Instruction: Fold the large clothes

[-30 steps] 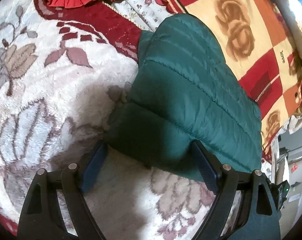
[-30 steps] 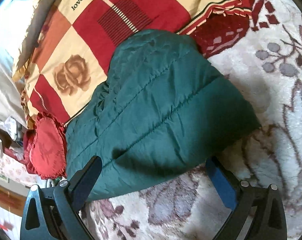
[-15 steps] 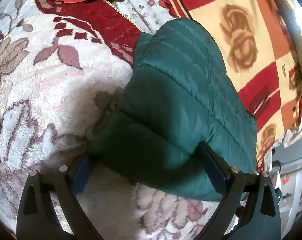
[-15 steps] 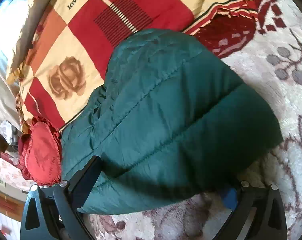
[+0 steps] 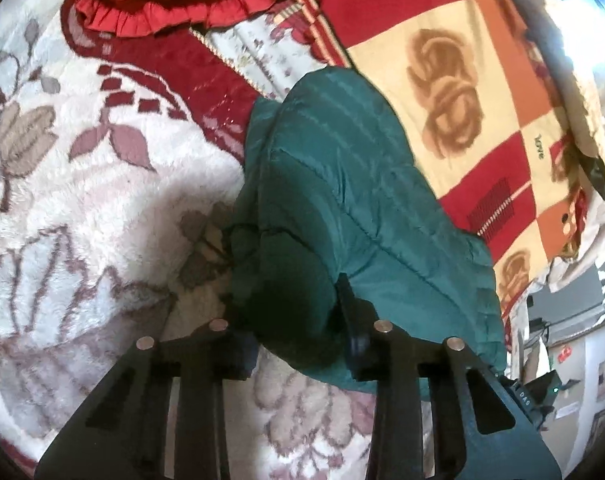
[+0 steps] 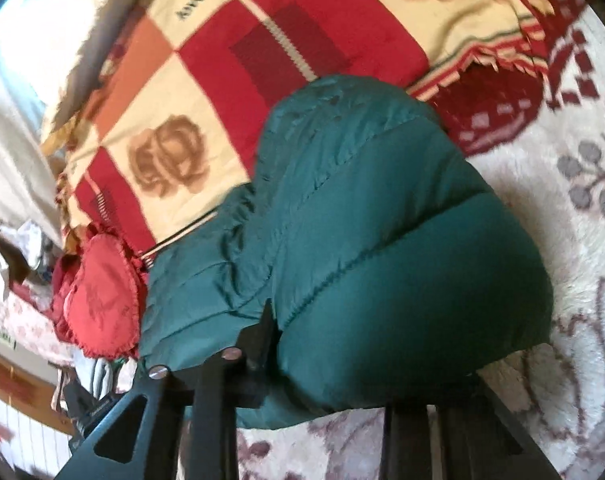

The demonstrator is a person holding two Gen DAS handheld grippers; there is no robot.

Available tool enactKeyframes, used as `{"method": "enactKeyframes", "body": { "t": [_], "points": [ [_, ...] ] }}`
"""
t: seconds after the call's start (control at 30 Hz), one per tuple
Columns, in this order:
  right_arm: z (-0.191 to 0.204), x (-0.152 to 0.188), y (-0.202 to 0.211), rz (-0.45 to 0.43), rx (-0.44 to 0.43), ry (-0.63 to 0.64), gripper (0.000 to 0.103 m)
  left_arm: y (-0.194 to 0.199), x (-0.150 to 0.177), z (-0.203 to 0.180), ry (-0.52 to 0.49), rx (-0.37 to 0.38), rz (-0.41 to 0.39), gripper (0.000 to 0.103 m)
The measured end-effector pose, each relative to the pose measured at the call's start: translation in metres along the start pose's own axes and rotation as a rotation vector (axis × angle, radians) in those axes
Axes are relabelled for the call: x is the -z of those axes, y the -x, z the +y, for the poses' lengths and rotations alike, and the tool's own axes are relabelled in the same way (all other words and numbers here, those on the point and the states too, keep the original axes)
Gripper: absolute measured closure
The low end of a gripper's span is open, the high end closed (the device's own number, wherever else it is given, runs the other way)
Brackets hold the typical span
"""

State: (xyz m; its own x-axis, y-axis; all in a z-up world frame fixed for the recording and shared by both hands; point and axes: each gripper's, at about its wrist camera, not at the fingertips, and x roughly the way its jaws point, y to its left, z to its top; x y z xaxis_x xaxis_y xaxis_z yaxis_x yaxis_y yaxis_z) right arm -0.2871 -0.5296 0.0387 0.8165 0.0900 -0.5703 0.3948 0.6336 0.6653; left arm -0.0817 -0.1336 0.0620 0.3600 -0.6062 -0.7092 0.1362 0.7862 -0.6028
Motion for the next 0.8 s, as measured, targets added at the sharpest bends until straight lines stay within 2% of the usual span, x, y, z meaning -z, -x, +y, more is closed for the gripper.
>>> {"method": "enactKeyframes", "body": {
  "t": [0.13, 0.33, 0.53, 0.57, 0.63, 0.67, 0.7, 0.8],
  "points": [
    [0.007, 0.012, 0.025, 0.014, -0.011, 0.028, 0.077, 0.030, 0.012, -0.005, -0.049, 0.021, 0.007, 0.073],
    [0.013, 0.047, 0.077, 0.065, -0.030, 0.067, 0.077, 0.082, 0.057, 0.000, -0.160, 0.014, 0.035, 0.073],
    [0.004, 0.093, 0.100, 0.121, -0.005, 0.057, 0.077, 0.092, 0.090, 0.018, -0.181, -0.045, 0.074, 0.073],
    [0.002, 0.096, 0.099, 0.127, 0.008, 0.049, 0.075, 0.090, 0.093, 0.020, -0.180, -0.056, 0.073, 0.071],
    [-0.005, 0.100, 0.093, 0.152, 0.041, 0.017, 0.061, 0.084, 0.097, 0.024, -0.168, -0.080, 0.078, 0.065],
    [-0.007, 0.101, 0.093, 0.159, 0.069, 0.015, 0.047, 0.082, 0.099, 0.027, -0.158, -0.088, 0.082, 0.061],
    [-0.009, 0.101, 0.096, 0.158, 0.085, 0.019, 0.037, 0.082, 0.099, 0.029, -0.149, -0.094, 0.084, 0.054],
    [-0.010, 0.103, 0.107, 0.145, 0.142, 0.056, 0.031, 0.085, 0.101, 0.035, -0.128, -0.100, 0.091, 0.044]
  ]
}}
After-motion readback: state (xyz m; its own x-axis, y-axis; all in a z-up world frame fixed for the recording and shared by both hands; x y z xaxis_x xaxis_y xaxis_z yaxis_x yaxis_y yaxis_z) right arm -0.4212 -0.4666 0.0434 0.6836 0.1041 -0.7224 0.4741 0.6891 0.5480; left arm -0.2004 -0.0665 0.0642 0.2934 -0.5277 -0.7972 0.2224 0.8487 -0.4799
